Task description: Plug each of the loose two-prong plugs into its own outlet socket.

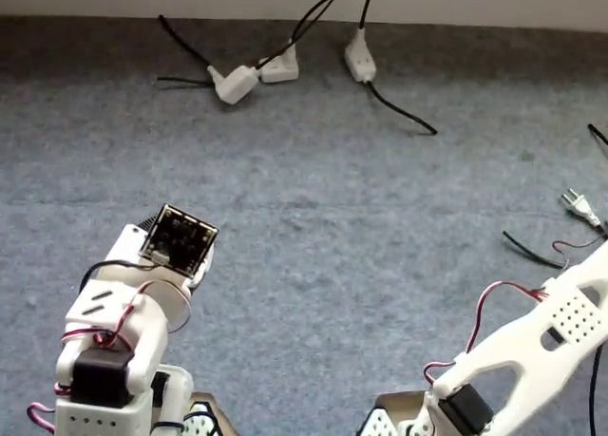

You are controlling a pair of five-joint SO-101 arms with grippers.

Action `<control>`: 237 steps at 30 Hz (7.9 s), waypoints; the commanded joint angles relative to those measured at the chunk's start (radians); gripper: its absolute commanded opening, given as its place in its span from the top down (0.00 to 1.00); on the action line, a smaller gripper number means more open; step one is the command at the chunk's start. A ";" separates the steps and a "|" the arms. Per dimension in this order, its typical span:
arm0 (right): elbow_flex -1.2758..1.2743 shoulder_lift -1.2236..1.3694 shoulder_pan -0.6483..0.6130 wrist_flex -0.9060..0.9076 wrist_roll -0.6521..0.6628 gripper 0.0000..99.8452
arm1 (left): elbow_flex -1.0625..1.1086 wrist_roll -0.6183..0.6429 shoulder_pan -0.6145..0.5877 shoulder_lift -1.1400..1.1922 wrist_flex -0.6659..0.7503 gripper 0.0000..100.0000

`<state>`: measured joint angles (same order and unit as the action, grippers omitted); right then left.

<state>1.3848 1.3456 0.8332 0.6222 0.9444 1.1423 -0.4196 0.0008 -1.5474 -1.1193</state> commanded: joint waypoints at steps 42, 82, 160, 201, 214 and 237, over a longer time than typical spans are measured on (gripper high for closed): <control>-0.013 0.246 -0.050 -0.642 0.126 0.76 | 0.446 0.172 0.136 -0.002 0.404 0.84; 0.005 0.054 0.179 -0.335 0.269 0.77 | 0.479 0.170 0.137 -0.002 0.440 0.84; 0.097 0.127 0.096 -0.179 0.176 0.77 | 0.510 0.169 0.137 -0.002 0.476 0.84; 0.117 0.262 0.090 0.082 0.503 0.99 | 0.512 0.169 0.137 -0.002 0.476 0.84; 0.297 0.263 0.173 -0.346 0.221 0.99 | 0.512 0.169 0.137 -0.002 0.474 0.84; 0.165 0.263 0.254 -0.042 0.563 0.99 | 0.512 0.169 0.137 -0.002 0.476 0.84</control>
<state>1.4845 1.6218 1.0802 0.3690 1.4691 1.6563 -0.2570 0.1235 -1.5428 -0.6621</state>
